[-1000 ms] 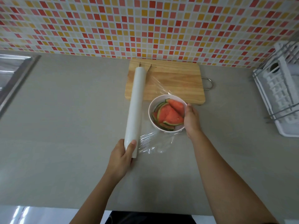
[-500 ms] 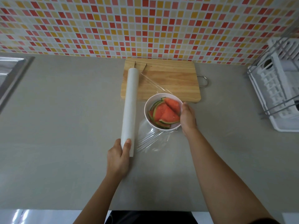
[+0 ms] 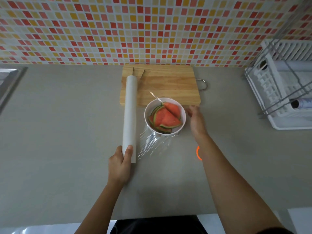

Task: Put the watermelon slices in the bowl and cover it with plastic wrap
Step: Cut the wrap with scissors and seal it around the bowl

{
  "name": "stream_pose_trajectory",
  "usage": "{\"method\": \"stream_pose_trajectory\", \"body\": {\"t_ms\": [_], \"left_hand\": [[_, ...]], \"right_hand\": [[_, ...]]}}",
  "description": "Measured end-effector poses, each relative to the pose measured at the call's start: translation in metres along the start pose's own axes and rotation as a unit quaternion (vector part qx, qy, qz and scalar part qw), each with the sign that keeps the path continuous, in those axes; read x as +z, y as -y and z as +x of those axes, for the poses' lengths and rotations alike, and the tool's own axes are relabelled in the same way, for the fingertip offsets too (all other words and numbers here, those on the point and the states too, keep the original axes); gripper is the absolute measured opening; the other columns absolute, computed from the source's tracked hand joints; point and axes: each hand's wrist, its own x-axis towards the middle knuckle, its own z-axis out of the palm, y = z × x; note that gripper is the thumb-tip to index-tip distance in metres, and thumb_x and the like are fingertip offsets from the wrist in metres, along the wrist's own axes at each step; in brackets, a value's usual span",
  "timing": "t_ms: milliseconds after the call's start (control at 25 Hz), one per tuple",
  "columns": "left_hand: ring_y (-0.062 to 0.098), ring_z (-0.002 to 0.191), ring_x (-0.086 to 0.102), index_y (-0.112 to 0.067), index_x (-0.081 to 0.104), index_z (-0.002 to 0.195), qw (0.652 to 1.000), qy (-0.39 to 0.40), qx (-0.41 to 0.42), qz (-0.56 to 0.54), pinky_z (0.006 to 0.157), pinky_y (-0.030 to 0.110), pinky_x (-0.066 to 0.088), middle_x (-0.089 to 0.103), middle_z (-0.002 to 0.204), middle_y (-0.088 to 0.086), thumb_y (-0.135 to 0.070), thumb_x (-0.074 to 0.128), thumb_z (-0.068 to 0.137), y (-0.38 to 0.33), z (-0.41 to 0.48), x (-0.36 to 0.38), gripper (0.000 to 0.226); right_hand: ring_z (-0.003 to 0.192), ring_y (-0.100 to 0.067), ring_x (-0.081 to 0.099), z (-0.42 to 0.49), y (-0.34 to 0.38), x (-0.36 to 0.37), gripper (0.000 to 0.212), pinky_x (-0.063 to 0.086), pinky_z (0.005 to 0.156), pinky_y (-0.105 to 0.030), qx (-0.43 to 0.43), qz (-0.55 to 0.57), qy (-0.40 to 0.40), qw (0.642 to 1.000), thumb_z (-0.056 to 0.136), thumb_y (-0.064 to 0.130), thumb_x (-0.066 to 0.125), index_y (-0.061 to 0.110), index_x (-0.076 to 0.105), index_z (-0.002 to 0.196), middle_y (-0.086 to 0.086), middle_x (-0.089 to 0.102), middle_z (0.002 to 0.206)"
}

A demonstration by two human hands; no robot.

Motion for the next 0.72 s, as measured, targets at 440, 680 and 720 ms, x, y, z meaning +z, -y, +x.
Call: {"method": "stream_pose_trajectory", "body": {"t_ms": [440,680,720], "left_hand": [[0.018,0.064,0.051,-0.003,0.054,0.079,1.0,0.016,0.005,-0.008,0.057,0.032,0.039,0.055,0.066,0.003,-0.059,0.035,0.083,0.006,0.002,0.0,0.059],[0.016,0.061,0.048,-0.002,0.051,0.077,1.0,0.021,0.012,-0.017,0.057,0.032,0.037,0.053,0.065,0.003,-0.059,0.035,0.084,0.007,0.002,-0.001,0.06],[0.017,0.061,0.047,0.0,0.051,0.078,0.999,0.021,0.014,-0.021,0.057,0.032,0.037,0.053,0.065,0.005,-0.06,0.034,0.083,0.007,0.002,-0.001,0.063]], "right_hand": [[0.101,-0.038,0.054,-0.069,-0.056,-0.054,0.027,0.04,0.081,-0.038,0.0,-0.402,-0.079,0.912,0.085,0.016,0.055,-0.003,0.056,0.104,-0.026,0.056,0.107],[0.104,-0.038,0.056,-0.081,-0.043,-0.051,0.03,0.041,0.082,-0.038,-0.022,-0.383,-0.046,0.922,0.09,0.02,0.052,0.004,0.056,0.115,-0.024,0.064,0.108],[0.102,-0.036,0.058,-0.083,-0.033,-0.048,0.03,0.042,0.08,-0.036,-0.049,-0.322,-0.039,0.945,0.091,0.02,0.051,0.009,0.056,0.119,-0.02,0.065,0.106]]}}
